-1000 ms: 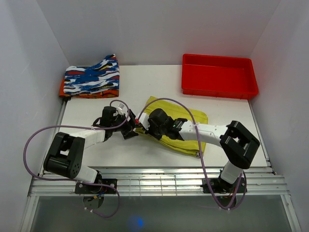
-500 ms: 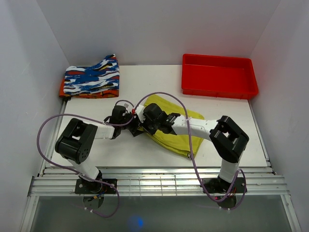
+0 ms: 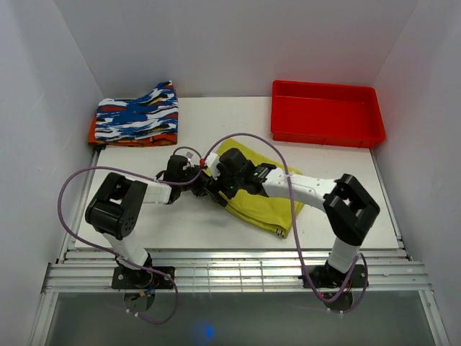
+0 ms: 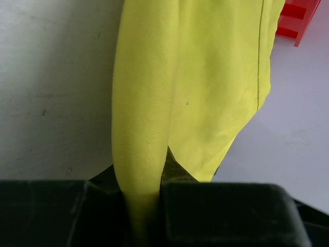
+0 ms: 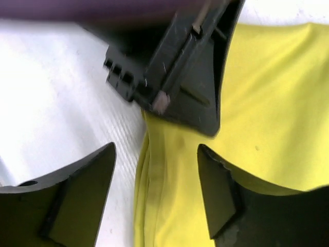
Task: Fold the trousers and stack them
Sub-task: Neatly place the folded trousers to the corner
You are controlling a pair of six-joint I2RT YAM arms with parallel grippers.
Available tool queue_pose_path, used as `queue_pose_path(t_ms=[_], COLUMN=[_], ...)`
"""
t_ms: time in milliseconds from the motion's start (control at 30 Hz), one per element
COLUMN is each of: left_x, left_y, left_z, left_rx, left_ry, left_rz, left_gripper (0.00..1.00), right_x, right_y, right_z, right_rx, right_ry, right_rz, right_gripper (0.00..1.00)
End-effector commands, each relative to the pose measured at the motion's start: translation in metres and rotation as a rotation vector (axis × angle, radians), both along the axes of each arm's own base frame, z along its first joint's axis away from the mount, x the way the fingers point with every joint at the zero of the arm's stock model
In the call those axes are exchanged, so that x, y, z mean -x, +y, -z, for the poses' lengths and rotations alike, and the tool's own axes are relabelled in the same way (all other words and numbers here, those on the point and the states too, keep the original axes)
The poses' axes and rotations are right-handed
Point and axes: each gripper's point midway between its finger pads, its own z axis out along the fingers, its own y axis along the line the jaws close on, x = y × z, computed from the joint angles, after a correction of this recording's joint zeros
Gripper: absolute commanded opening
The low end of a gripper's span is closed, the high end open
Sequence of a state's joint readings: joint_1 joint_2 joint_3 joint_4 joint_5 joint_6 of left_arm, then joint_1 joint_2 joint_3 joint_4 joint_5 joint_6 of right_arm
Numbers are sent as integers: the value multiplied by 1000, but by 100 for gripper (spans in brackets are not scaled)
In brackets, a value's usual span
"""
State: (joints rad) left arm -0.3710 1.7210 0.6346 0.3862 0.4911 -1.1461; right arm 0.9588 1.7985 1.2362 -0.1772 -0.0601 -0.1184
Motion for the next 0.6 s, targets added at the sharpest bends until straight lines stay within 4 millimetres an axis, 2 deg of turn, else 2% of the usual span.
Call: queue_pose_path(t_ms=[0,33,67,133,167,200,233,267,300,333,367,433,467,533,567], left_x=[-29,-33,-41,-58,-69,-82,-90,-96,-103,-118,-126,-145,-158,-176,-188], left_y=[-2,0,4,5,10,11,12,17,22,21,23,28,29,33,34], left_z=[-51,-53,-55,-70,-67,-79,-82,-74,-75,-93,-98,-116,-134,-148,-169], left_rx=[-48,-115,-159,-255,-345,-390,-433,-508,-557,-585,-616,-699,-727,-793,-802], left_ry=[-247,-330,-366,-459,-515,-540,-564,-590,-594,-652,-685,-792,-845,-905,-952], left_rz=[86,143,147,194,232,243,264,321,324,317,319,313,293,281,254], left_gripper=[0,0,0,0,0,0,0,0,0,0,0,0,0,0,0], right_x=[-8,-8,-8,-20,-23,-36,-37,-43,-50,-51,-56,-58,-59,-60,-59], right_y=[-32,-42,-55,-84,-97,-116,-129,-139,-153,-161,-171,-178,-181,-185,-187], right_z=[-51,-67,-67,-76,-75,-76,-72,-71,-70,-67,-67,-68,-70,-71,-71], right_rx=[-90,-118,-106,-106,-90,-81,-70,-69,-72,-69,-67,-71,-73,-75,-77], right_ry=[-29,-45,-27,-41,-41,-57,-65,-64,-59,-56,-59,-61,-67,-72,-71], right_rz=[-41,-43,-34,-4,7,59,75,98,131,145,168,184,190,205,208], right_gripper=[78,83,90,95,98,98,99,95,93,91,90,90,90,90,90])
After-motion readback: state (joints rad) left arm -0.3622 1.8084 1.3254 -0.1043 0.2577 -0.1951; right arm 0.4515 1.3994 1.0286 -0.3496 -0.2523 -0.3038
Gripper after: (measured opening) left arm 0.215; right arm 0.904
